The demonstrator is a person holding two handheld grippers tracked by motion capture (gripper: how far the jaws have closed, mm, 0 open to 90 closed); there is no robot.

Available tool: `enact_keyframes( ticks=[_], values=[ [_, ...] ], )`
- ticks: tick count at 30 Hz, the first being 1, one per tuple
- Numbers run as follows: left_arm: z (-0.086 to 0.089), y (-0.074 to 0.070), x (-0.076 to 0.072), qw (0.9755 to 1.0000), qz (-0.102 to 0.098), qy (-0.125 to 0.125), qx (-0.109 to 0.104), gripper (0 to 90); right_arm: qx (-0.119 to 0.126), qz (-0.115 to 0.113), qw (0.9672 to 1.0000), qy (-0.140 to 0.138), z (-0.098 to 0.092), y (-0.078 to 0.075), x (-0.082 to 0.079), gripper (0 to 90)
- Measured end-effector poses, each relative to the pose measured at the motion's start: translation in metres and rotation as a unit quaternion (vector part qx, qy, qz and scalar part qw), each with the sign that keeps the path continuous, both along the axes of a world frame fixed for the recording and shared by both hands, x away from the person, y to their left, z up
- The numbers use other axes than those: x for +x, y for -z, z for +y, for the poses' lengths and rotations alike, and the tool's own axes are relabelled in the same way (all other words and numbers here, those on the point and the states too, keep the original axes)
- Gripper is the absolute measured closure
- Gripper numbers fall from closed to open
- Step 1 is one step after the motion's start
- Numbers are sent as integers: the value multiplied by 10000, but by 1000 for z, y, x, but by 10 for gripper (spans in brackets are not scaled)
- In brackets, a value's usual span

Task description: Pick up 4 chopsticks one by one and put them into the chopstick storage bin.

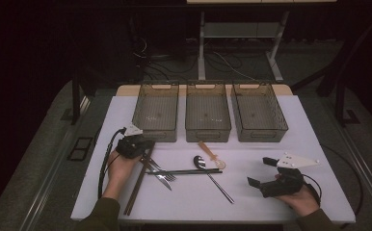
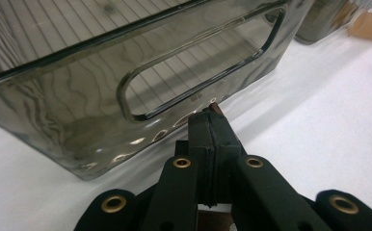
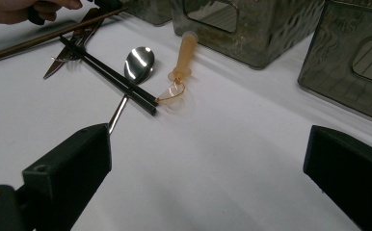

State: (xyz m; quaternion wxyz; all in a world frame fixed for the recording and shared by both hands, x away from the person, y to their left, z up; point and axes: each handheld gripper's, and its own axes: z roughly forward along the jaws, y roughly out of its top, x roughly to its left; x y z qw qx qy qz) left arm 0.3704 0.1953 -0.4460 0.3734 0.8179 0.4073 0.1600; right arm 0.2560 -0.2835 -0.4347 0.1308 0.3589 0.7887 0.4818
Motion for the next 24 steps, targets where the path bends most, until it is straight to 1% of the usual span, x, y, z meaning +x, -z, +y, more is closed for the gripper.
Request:
enact_keyframes(
  ticks=[17,19,24],
  values=[
    [-9,0,3,9997,110,197,48,900,2,3,10000,4,0,0,0,23],
    [-10,0,4,9997,114,203,27,900,0,-2,10000,3,0,0,0,23],
    [-15,0,5,9994,141,292,73,900,3,-9,10000,11,0,0,0,23]
  ],
)
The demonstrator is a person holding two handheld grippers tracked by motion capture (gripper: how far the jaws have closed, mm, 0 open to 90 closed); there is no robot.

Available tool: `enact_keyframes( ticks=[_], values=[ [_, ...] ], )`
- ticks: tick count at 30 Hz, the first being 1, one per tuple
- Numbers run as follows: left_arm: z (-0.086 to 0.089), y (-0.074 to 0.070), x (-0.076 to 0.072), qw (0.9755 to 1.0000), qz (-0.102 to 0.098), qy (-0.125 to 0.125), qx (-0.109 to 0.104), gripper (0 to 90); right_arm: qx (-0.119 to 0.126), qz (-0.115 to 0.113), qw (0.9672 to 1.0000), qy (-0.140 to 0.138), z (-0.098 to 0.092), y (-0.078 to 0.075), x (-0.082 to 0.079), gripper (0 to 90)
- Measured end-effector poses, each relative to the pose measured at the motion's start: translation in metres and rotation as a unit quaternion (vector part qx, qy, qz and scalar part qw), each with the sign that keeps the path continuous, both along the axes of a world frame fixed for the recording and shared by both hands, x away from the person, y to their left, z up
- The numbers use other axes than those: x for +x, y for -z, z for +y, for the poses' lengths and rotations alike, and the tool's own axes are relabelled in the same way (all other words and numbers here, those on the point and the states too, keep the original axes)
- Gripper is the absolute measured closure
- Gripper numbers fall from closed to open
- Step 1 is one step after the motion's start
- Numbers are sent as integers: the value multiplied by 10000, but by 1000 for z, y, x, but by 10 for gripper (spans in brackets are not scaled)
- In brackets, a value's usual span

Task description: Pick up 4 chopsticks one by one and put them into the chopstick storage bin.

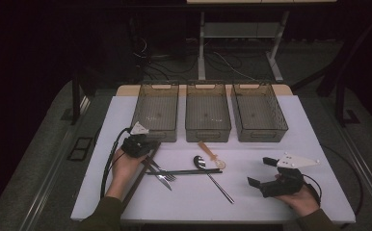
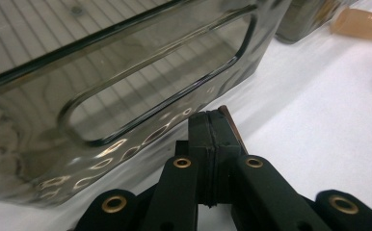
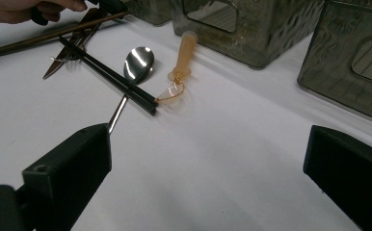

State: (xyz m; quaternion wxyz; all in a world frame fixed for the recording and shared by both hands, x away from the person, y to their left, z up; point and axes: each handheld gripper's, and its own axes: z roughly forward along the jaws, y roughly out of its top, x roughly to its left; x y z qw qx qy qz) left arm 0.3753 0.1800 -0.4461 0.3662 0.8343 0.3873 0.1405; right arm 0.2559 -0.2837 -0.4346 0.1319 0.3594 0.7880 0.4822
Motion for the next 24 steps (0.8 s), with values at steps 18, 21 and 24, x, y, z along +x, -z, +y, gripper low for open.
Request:
enact_keyframes(
  ticks=[18,21,24],
  values=[
    [-8,-2,0,9997,117,200,-16,900,-3,11,10000,2,0,0,0,23],
    [-11,-3,-1,9996,151,210,-72,900,9,9,10000,12,0,0,0,23],
    [-13,-4,-1,9994,155,305,-39,900,2,9,10000,6,0,0,0,23]
  ],
)
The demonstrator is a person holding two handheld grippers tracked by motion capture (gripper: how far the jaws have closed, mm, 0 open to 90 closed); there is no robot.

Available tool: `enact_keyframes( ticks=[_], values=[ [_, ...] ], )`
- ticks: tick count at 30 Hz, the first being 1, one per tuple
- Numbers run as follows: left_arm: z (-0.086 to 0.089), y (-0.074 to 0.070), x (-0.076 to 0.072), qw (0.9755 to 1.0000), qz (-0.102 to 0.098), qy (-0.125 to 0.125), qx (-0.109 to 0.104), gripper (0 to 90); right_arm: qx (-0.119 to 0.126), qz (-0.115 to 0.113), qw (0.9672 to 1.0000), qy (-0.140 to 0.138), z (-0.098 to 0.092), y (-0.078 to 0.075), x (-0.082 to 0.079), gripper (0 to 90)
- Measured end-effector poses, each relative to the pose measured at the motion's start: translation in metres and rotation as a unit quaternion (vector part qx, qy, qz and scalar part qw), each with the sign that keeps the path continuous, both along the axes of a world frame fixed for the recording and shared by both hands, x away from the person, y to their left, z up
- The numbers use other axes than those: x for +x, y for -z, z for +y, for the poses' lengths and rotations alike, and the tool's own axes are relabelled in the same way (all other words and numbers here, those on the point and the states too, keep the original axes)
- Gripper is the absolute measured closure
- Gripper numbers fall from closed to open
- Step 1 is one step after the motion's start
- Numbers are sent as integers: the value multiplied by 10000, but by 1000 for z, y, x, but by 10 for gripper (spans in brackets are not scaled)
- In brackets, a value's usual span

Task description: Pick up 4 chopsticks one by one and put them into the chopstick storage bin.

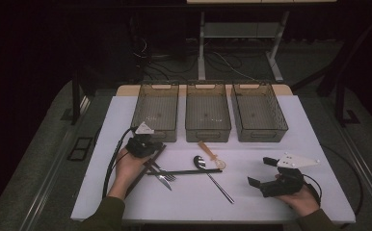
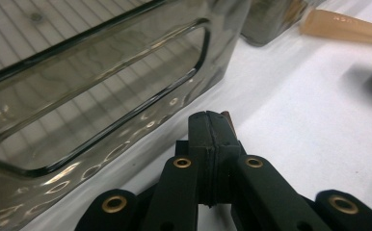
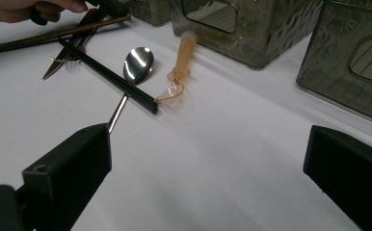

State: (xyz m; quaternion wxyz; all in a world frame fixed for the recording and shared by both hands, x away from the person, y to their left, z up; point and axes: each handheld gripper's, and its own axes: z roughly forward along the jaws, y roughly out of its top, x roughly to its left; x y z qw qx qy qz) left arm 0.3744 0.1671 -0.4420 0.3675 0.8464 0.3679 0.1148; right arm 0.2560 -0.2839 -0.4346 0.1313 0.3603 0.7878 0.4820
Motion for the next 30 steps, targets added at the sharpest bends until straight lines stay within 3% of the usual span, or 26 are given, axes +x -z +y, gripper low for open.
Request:
enact_keyframes(
  ticks=[18,30],
  values=[
    [-11,0,-2,9996,13,274,69,900,5,5,10000,4,0,0,0,23],
    [-10,-1,-2,9996,-27,286,40,900,-1,4,10000,1,0,0,0,23]
  ],
)
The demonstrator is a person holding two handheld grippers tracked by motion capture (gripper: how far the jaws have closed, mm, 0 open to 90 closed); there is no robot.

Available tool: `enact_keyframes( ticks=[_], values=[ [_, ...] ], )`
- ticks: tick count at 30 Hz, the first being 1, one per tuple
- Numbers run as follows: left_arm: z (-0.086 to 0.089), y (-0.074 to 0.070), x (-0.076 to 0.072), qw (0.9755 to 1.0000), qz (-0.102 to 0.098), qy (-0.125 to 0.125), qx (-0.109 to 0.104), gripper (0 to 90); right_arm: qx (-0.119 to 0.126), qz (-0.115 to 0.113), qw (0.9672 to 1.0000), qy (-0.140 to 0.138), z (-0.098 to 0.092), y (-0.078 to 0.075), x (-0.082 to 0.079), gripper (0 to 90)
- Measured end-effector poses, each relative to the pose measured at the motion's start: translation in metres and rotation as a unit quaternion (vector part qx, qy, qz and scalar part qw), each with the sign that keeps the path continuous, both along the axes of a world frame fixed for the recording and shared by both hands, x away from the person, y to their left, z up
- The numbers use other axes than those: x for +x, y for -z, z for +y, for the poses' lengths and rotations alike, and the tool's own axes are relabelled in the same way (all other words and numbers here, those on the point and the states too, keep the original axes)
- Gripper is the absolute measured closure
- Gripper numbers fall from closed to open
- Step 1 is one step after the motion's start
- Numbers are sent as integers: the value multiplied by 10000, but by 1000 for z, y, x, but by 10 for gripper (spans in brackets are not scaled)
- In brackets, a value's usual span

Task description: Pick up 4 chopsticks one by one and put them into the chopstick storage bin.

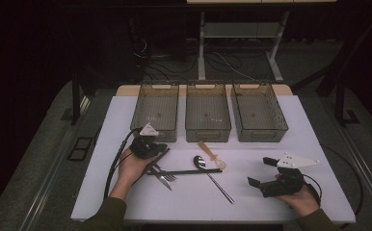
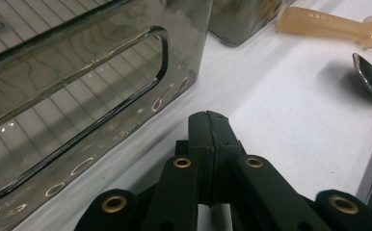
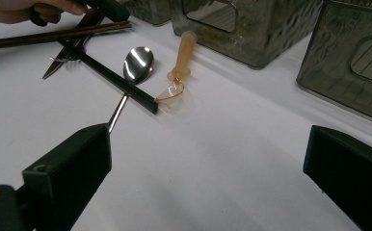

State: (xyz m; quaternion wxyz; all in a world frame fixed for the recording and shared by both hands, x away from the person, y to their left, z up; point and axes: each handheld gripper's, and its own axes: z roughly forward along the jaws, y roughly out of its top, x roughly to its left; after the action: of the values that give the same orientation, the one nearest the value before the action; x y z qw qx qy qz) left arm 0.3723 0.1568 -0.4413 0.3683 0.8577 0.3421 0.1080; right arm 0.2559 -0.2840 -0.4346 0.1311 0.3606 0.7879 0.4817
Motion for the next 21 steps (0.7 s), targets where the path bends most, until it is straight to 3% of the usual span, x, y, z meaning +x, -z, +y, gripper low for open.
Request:
enact_keyframes(
  ticks=[3,7,8,14,15,21],
  values=[
    [3,-4,-2,9999,-76,-55,-58,899,9,3,10000,8,0,0,0,23],
    [11,-15,-7,9994,-158,-123,-294,853,7,2,10000,2,-1,0,0,23],
    [12,-17,-9,9990,-177,-165,-384,806,16,-8,10000,10,-1,0,0,23],
    [28,-24,-26,9989,-161,-158,-413,673,46,-15,10000,34,-3,-1,0,23],
    [31,-24,-30,9988,-155,-170,-440,607,47,-20,10000,41,-3,-1,0,23],
    [47,-28,-46,9971,-141,-329,-664,489,44,-22,10000,32,-3,-1,-1,23]
  ],
)
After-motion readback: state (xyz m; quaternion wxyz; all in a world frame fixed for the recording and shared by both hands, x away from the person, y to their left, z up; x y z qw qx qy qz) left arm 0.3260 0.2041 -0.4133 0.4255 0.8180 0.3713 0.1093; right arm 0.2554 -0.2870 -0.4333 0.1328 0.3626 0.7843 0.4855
